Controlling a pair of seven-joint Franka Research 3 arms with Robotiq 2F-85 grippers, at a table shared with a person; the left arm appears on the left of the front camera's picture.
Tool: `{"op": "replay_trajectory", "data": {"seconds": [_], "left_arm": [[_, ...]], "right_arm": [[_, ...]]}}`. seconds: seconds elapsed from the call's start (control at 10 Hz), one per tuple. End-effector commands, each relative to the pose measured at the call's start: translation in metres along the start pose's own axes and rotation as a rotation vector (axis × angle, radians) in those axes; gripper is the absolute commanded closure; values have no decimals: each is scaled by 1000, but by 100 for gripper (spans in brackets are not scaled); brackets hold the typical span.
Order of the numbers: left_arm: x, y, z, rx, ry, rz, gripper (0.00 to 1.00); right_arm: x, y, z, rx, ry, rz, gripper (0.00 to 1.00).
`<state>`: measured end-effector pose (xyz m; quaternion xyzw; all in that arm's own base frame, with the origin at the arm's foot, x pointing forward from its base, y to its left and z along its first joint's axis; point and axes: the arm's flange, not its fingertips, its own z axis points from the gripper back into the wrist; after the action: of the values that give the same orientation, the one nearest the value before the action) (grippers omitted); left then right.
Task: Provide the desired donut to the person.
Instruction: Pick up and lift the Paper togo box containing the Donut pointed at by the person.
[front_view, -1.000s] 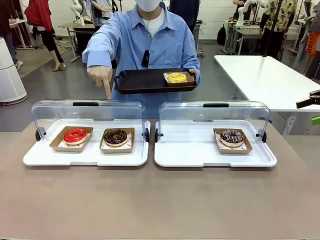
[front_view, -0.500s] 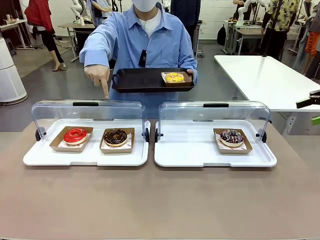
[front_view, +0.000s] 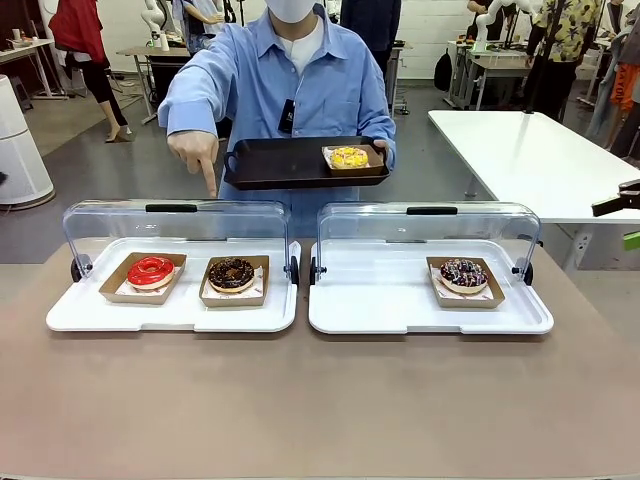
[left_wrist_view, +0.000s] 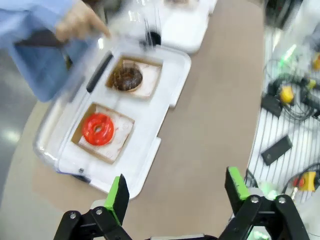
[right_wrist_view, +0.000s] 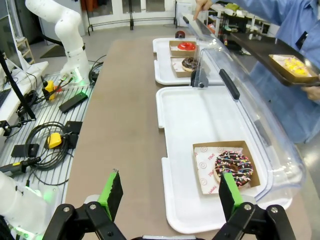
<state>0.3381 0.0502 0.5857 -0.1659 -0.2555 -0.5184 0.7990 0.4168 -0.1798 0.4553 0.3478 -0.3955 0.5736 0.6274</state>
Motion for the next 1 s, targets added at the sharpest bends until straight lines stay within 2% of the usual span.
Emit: {"op": "replay_trajectory", "data": {"seconds": [0.0, 0.2, 0.4, 0.6, 0.8, 0.9], "left_arm": [[44, -9, -39, 47, 252, -55, 0], [80, -14, -102, 54, 506, -148, 0], [95, 0, -158, -35, 637, -174, 0], [95, 6, -192, -129, 623, -208, 0], [94, 3, -206, -168, 579, -239, 0], [93, 1, -207, -186, 525, -246, 0]], "right_arm": [[-1, 1, 0, 4, -7, 1, 0], [-1, 1, 0, 4, -7, 1, 0], [-1, 1, 0, 4, -7, 1, 0], [-1, 1, 0, 4, -7, 1, 0], [-1, 1, 0, 4, -7, 1, 0], [-1, 1, 0, 4, -7, 1, 0]]}}
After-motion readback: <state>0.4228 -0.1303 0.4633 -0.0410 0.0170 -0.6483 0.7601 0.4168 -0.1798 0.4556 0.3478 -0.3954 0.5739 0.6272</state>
